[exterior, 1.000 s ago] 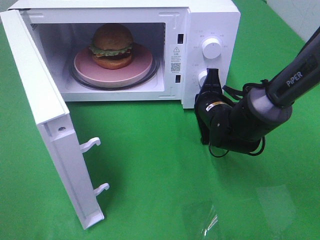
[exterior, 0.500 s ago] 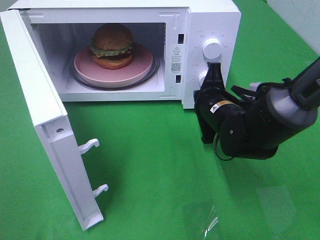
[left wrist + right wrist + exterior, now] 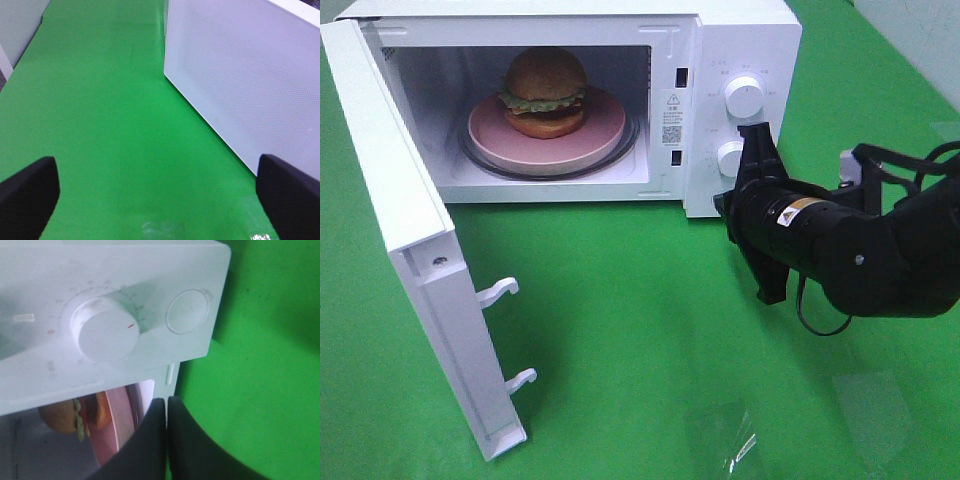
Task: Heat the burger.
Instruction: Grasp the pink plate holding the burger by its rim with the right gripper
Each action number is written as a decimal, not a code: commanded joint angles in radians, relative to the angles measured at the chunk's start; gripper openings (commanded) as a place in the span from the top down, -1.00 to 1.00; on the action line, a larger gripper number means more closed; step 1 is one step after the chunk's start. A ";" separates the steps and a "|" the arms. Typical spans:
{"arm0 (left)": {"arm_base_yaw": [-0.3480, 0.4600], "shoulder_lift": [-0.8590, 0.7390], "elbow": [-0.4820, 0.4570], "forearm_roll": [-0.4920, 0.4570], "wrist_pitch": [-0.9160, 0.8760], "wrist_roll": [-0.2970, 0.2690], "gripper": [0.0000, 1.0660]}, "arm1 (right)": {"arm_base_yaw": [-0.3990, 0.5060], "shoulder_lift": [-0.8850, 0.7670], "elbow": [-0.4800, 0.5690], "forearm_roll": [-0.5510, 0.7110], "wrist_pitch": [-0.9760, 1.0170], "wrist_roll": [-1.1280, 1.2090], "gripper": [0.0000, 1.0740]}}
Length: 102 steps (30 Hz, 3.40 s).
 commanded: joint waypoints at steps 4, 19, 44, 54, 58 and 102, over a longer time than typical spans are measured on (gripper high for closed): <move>0.002 -0.015 0.000 0.000 0.003 0.000 -0.87 | -0.003 -0.139 0.002 -0.019 0.165 -0.308 0.97; 0.002 -0.015 0.000 0.000 0.003 0.000 -0.87 | -0.003 -0.266 0.000 -0.021 0.461 -0.696 0.96; 0.002 -0.015 0.000 0.000 0.003 0.000 -0.87 | -0.003 -0.267 -0.341 -0.538 1.203 -1.330 0.87; 0.002 -0.015 0.000 0.000 0.003 0.000 -0.87 | -0.003 -0.270 -0.352 -0.538 1.243 -1.998 0.83; 0.002 -0.015 0.000 0.000 0.003 0.000 -0.87 | -0.003 -0.270 -0.352 -0.538 1.227 -2.355 0.81; 0.002 -0.015 0.000 0.000 0.003 0.000 -0.87 | 0.081 0.013 -0.636 -0.873 1.098 -2.170 -0.74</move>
